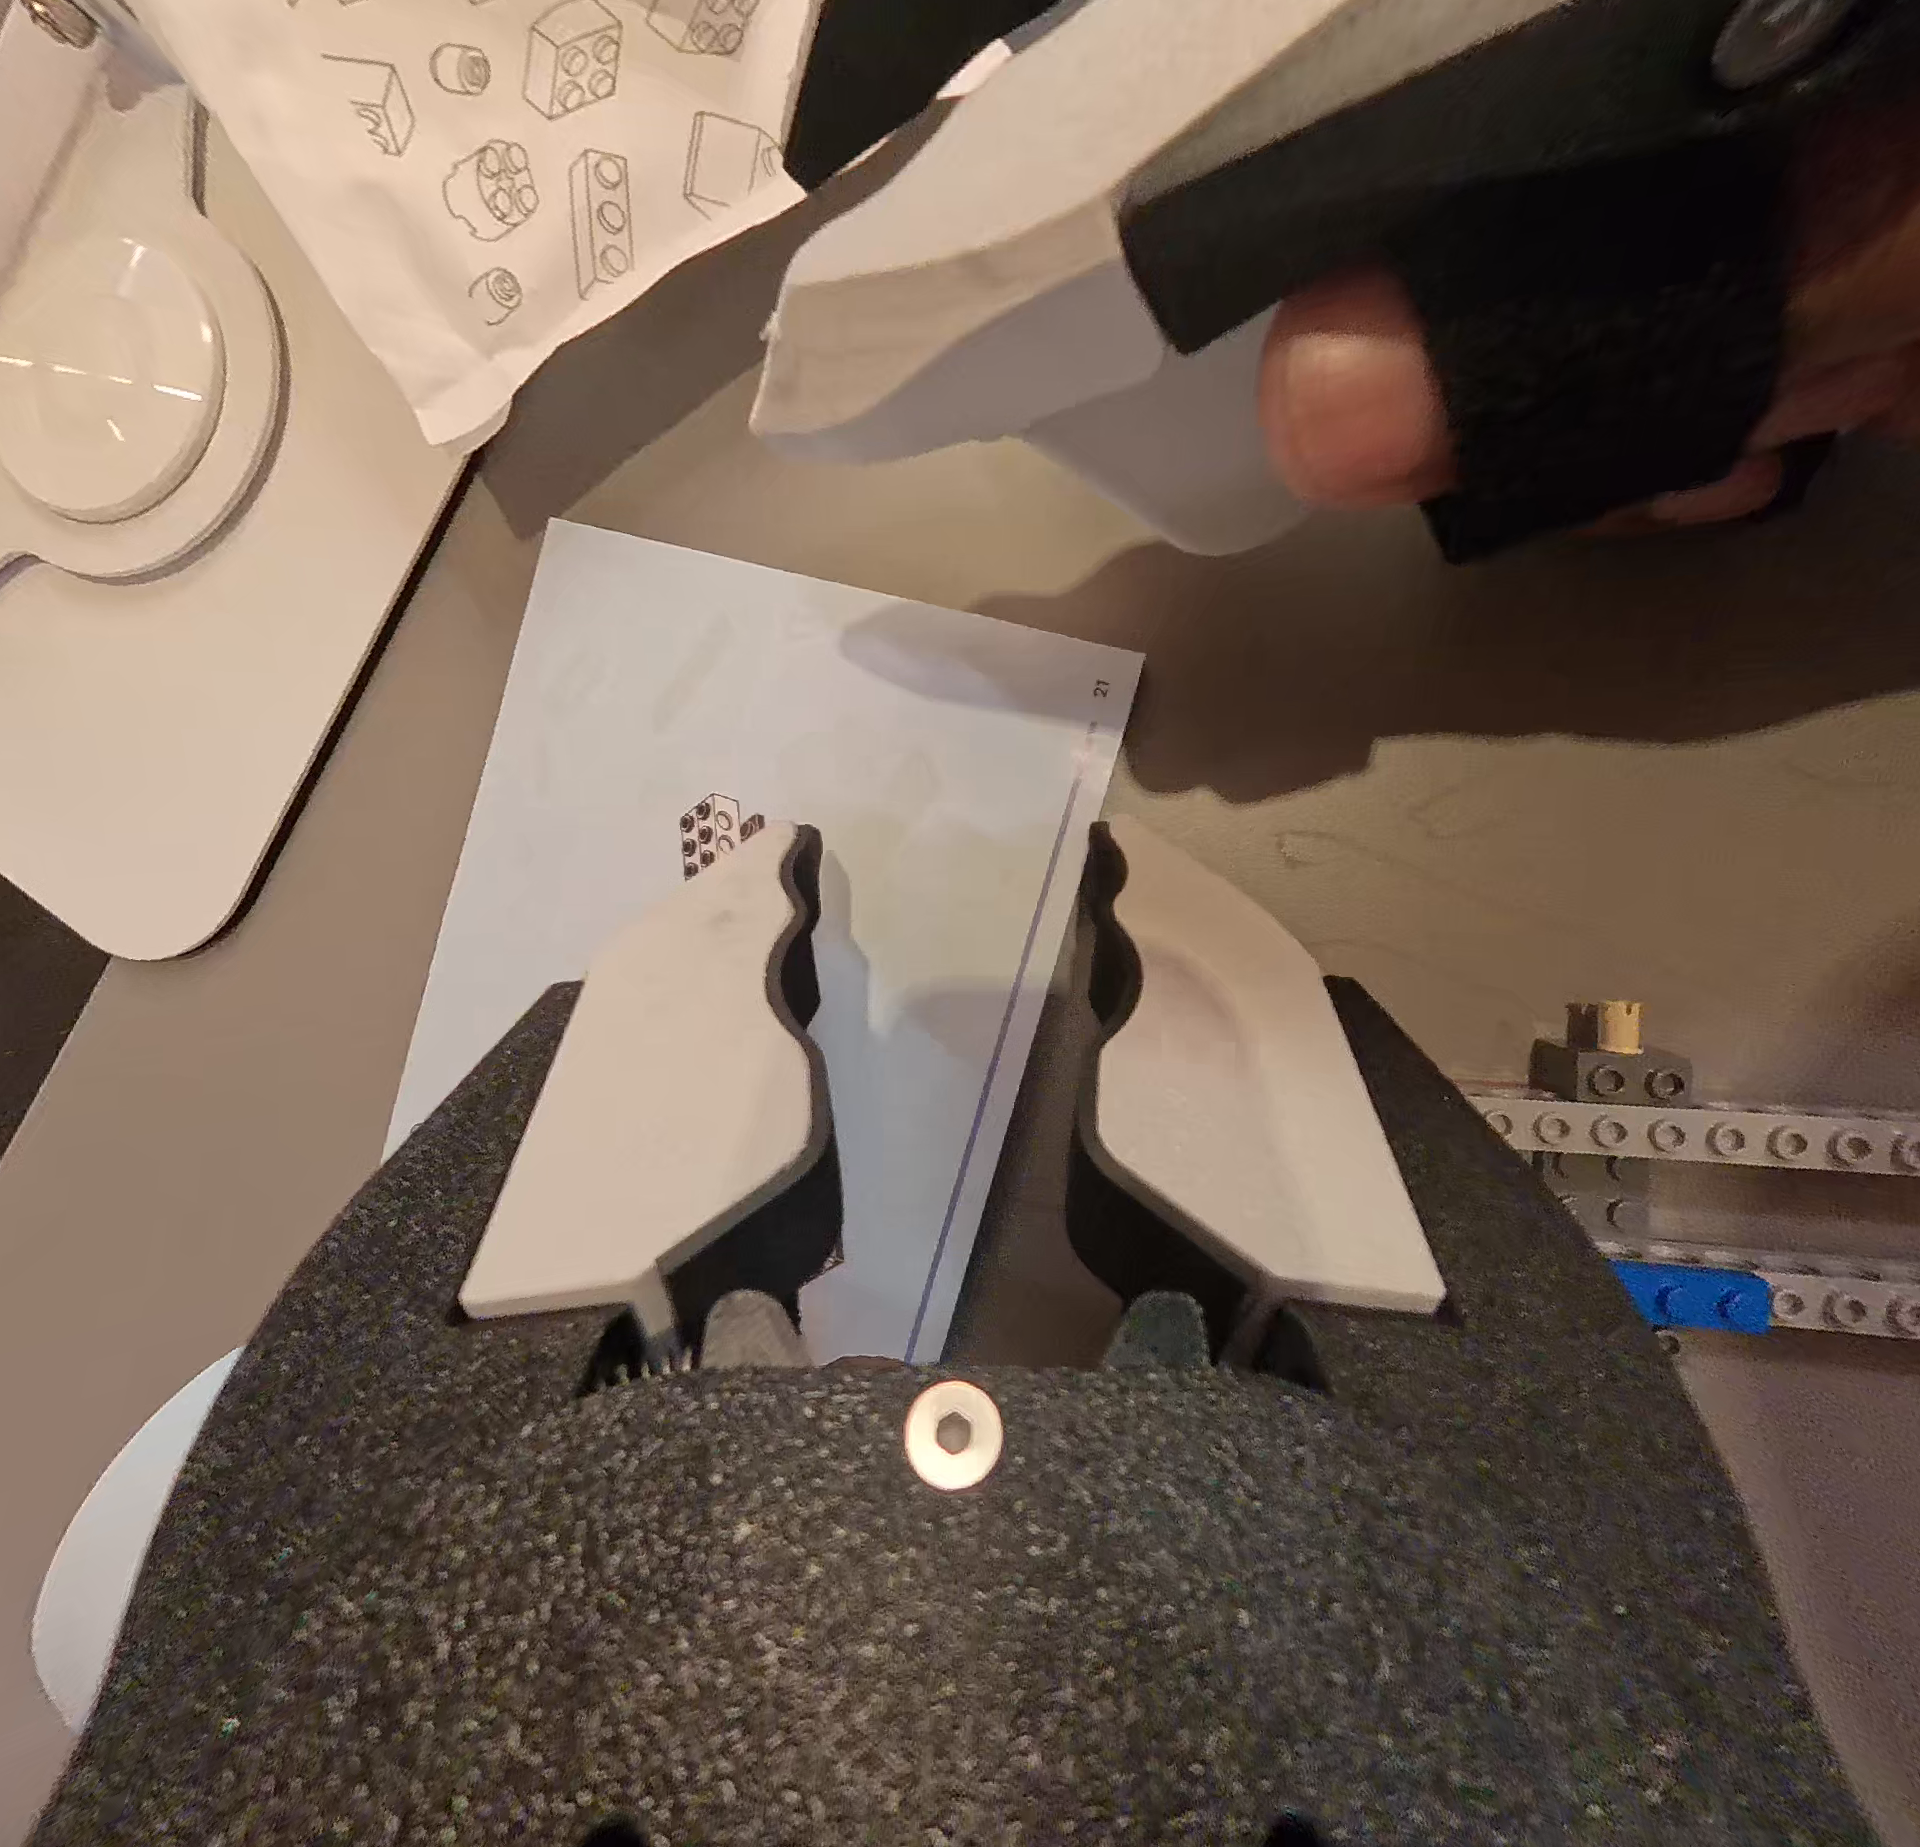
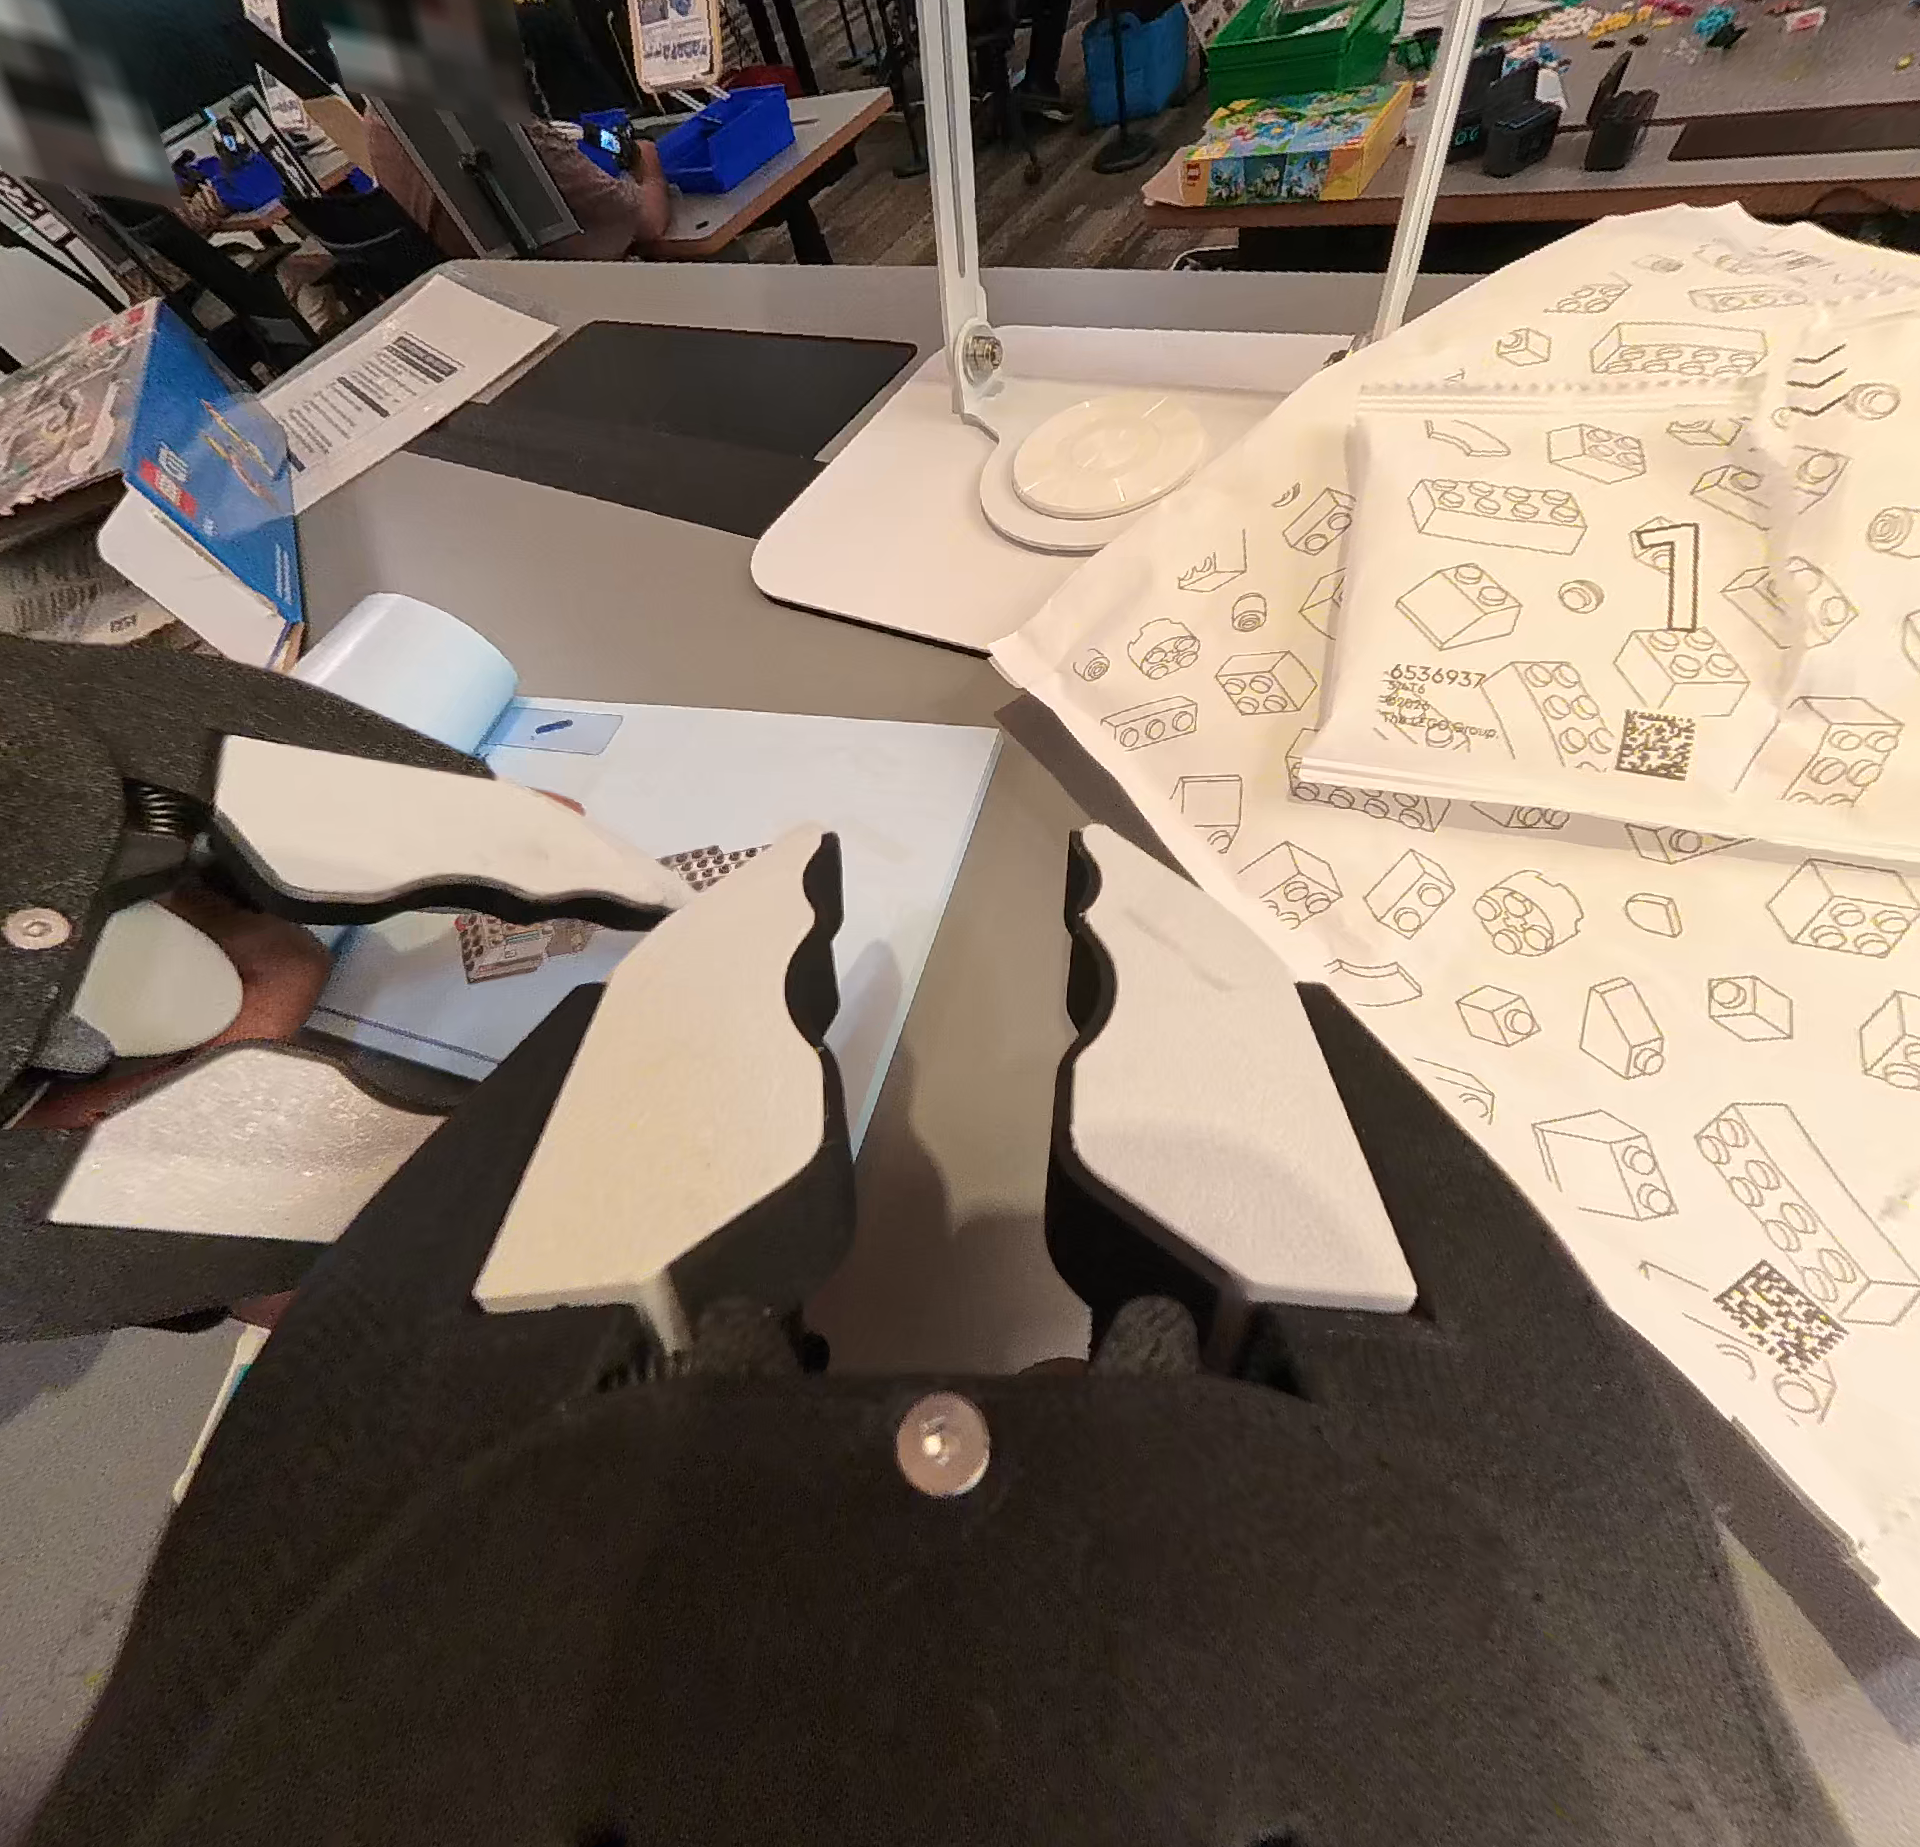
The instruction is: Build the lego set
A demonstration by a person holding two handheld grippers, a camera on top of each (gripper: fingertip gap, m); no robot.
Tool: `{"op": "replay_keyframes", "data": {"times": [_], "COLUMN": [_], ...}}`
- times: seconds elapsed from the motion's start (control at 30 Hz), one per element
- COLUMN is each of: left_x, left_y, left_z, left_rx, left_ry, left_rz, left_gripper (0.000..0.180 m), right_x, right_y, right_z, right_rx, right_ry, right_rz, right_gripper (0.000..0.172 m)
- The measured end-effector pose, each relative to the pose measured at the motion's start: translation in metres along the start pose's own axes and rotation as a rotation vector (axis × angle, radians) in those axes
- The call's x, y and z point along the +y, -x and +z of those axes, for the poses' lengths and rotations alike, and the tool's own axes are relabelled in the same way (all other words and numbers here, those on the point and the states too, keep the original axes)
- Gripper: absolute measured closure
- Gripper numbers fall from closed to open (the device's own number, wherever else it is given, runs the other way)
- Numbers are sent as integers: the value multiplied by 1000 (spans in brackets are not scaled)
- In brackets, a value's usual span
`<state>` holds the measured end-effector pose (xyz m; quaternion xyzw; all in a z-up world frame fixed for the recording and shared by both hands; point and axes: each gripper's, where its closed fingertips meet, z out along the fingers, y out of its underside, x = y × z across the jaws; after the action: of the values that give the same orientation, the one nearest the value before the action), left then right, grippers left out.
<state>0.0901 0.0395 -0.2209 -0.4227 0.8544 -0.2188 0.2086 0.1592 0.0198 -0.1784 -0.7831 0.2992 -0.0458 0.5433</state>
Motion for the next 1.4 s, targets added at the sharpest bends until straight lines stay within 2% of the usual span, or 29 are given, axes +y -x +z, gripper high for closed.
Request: {"op": "replay_keyframes", "data": {"times": [0.53, 0.93, 1.23, 1.4], "left_x": [1, -3, -12, -12], "left_y": [1, 6, 8, 17], "left_z": [0, -9, -17, -25], "left_rx": [7, 21, 106, 86], "left_ry": [-3, -39, -142, -160], "left_rz": [-16, -59, -192, -218], "left_gripper": [130, 130, 131, 131], "right_x": [1, 10, 10, 11], "right_y": [0, -3, -3, -1], "right_z": [0, 1, 2, 5], "right_rx": [-1, 35, 30, 43], "right_ry": [11, 77, 77, 89], "right_rz": [-1, -23, -15, -43], "right_gripper": [131, 135, 135, 135]}}
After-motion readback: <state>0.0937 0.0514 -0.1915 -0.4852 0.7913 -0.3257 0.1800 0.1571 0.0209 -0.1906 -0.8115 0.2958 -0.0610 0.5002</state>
